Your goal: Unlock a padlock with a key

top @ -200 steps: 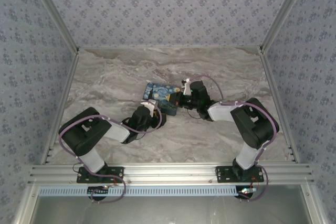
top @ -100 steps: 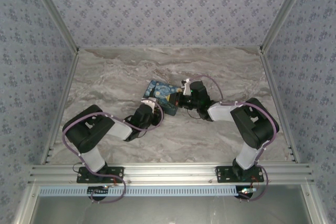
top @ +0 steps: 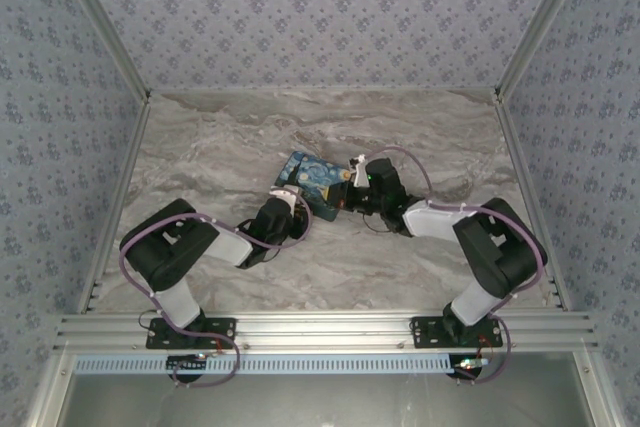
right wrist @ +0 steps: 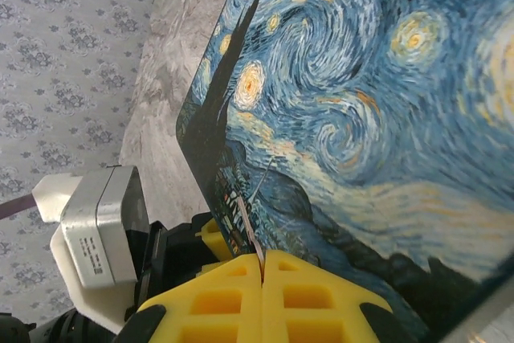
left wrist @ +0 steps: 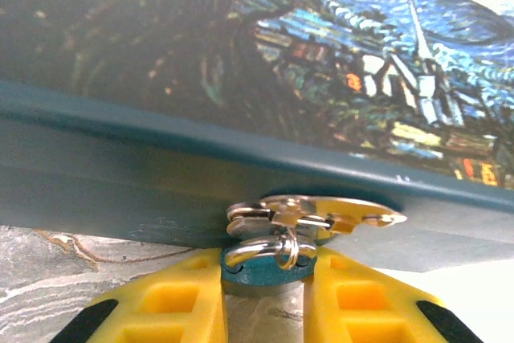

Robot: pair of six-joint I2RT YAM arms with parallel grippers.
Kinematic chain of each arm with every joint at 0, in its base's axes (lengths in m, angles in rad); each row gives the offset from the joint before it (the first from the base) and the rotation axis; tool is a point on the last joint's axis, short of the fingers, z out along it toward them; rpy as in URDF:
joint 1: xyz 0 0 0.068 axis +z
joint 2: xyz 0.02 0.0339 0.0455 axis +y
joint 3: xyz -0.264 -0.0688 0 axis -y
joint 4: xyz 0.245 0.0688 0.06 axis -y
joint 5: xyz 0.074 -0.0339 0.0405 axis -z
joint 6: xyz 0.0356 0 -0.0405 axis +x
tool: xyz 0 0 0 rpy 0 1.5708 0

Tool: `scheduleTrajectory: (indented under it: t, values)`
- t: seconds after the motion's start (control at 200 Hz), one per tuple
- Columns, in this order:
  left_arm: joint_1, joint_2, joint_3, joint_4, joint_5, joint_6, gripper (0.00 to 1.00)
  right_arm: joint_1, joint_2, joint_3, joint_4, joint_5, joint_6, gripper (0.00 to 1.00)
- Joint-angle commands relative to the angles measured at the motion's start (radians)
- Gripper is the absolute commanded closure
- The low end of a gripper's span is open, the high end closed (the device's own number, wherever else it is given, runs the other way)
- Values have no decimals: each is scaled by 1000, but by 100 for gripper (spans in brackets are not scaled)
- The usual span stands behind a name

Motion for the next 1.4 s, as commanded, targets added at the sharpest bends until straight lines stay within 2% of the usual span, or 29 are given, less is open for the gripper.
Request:
scheduleTrajectory:
  t: [0.0, 0.325, 0.525, 0.76, 0.994, 1.394]
  values:
    - [-1, -30, 10, -83, 31, -13, 75, 7, -70, -30, -52, 39, -53, 100]
    - [-3, -158, 46, -254, 38, -101, 71, 36, -252, -207, -136, 114, -204, 100]
    - [-8, -210, 90, -361, 45, -174, 70, 107, -304, -269, -136, 193, -261, 100]
    - [-12, -240, 125, -426, 57, -225, 71, 175, -242, -257, -73, 229, -287, 100]
    - [-10, -243, 175, -499, 91, -338, 74, 253, -192, -233, -39, 310, -333, 100]
    - [-11, -257, 227, -535, 158, -530, 77, 265, -176, -280, 120, 332, -384, 100]
